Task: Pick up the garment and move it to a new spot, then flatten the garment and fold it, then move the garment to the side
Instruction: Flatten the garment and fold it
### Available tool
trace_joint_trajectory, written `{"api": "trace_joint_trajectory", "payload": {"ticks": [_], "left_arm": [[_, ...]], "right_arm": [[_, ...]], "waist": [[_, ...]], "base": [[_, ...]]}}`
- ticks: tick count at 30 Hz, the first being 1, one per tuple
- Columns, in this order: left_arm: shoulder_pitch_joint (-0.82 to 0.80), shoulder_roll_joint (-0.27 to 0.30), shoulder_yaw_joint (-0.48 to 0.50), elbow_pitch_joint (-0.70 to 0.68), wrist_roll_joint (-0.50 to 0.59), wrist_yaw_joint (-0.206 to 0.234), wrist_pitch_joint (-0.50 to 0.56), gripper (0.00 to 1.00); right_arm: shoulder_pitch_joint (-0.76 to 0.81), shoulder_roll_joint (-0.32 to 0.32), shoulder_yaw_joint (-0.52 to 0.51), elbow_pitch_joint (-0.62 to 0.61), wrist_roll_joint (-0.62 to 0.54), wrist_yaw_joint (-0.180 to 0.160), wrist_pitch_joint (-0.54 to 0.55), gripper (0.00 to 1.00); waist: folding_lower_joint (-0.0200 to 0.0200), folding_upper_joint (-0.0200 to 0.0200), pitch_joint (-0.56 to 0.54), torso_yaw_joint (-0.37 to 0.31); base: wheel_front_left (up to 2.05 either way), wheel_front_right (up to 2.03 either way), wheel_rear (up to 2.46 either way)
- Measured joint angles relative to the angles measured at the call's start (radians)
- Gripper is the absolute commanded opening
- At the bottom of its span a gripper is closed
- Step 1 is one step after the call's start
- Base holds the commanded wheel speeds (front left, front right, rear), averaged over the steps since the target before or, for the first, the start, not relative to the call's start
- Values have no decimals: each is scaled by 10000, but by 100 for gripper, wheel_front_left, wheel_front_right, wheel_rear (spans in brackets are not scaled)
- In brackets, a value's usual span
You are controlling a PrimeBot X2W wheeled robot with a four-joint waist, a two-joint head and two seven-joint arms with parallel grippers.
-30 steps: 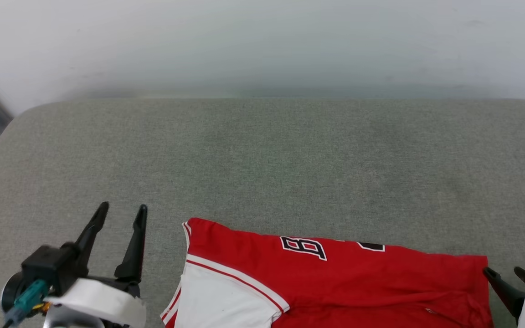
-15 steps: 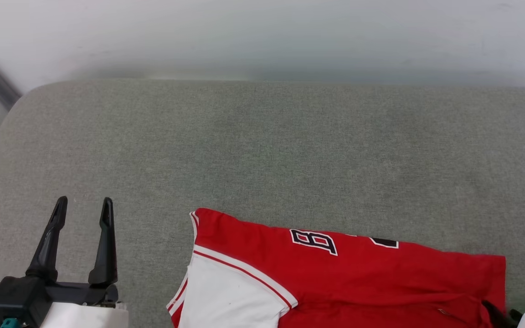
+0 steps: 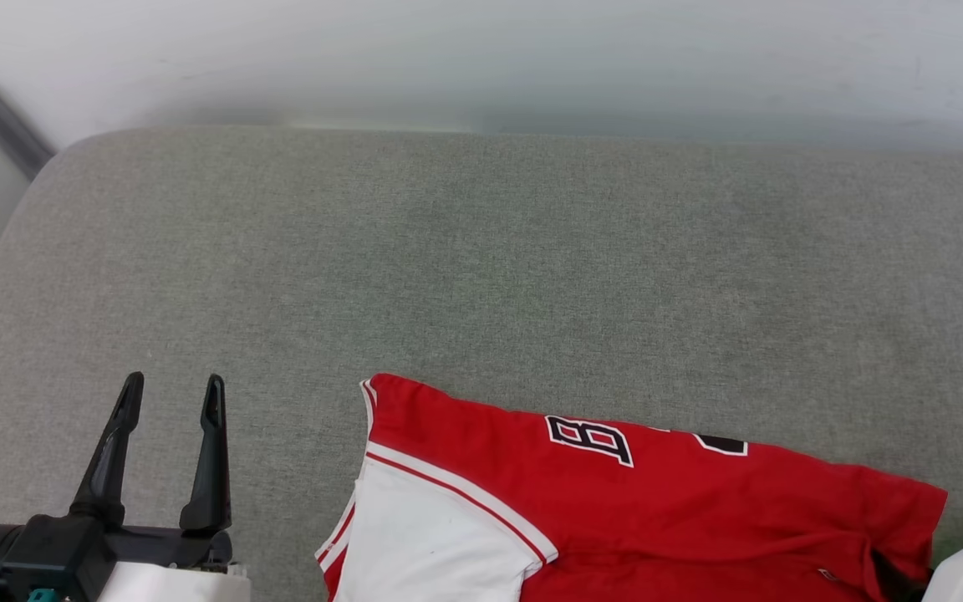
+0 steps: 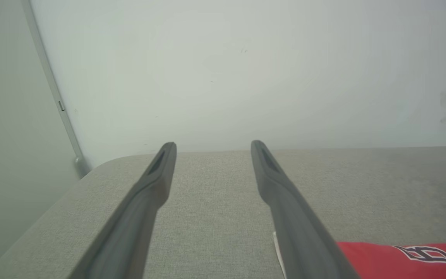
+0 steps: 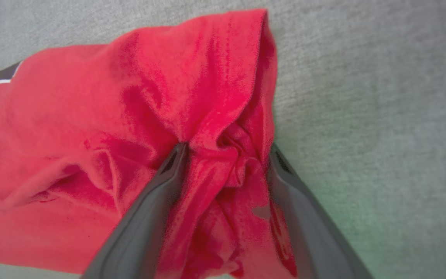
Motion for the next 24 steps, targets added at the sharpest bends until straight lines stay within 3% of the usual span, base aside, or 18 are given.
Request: {"api": "trace_joint_trajectory", "payload": {"ticks": [2, 4, 13, 24], "left_arm": [[0, -90, 44, 50, 59, -44, 0, 100], [0, -169, 61, 75, 84, -71, 0, 100], [2, -194, 84, 125, 148, -128, 0, 100], [19, -148, 29, 148, 128, -130, 0, 100]], "right_arm": [[17, 2, 159, 10, 29, -2, -119, 100], [23, -8, 282, 56, -8, -2, -247, 1], [-82, -77, 397, 326, -449, 96, -1041, 0], [-643, -1037, -1250, 700, -1321, 88, -1340, 0]], "waist": [[0, 0, -35, -7], [0, 0, -67, -25], [1, 0, -163, -157], [2, 0, -257, -376]], "base": [[0, 0, 0], [0, 0, 0], [0, 0, 0], [0, 0, 0]]}}
